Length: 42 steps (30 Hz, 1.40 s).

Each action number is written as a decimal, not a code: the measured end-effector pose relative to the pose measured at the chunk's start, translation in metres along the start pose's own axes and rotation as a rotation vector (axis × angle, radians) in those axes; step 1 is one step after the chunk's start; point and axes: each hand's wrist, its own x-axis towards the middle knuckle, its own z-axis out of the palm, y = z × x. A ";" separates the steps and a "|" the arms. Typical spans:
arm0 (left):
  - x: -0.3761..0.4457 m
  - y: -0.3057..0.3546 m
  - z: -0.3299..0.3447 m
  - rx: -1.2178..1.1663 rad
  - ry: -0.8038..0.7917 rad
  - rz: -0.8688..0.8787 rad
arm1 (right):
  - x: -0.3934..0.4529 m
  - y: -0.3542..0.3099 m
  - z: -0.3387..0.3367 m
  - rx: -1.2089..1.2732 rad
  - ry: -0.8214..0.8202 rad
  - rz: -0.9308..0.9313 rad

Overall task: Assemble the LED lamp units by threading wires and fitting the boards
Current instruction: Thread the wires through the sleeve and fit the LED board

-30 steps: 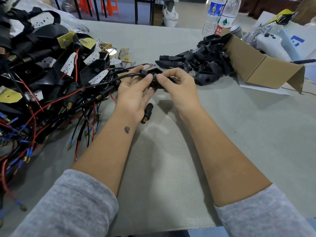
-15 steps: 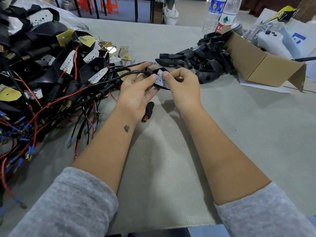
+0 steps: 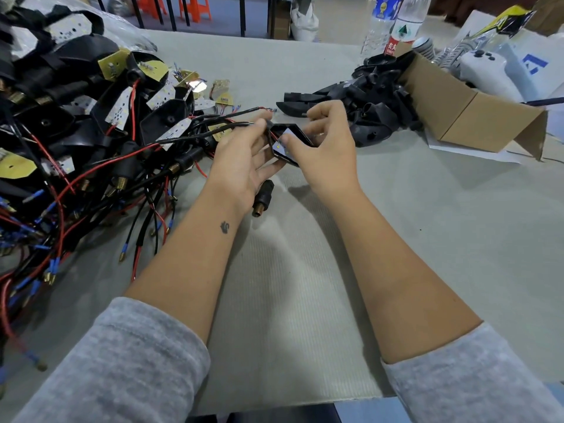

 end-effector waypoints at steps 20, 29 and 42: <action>-0.017 -0.001 0.017 0.696 -0.212 0.070 | 0.002 -0.004 -0.004 0.512 -0.276 0.368; -0.016 -0.002 0.016 0.728 -0.109 0.032 | 0.003 -0.004 -0.007 0.463 -0.293 0.272; 0.001 0.015 -0.015 0.073 0.155 0.104 | 0.005 -0.003 -0.015 0.124 -0.555 0.260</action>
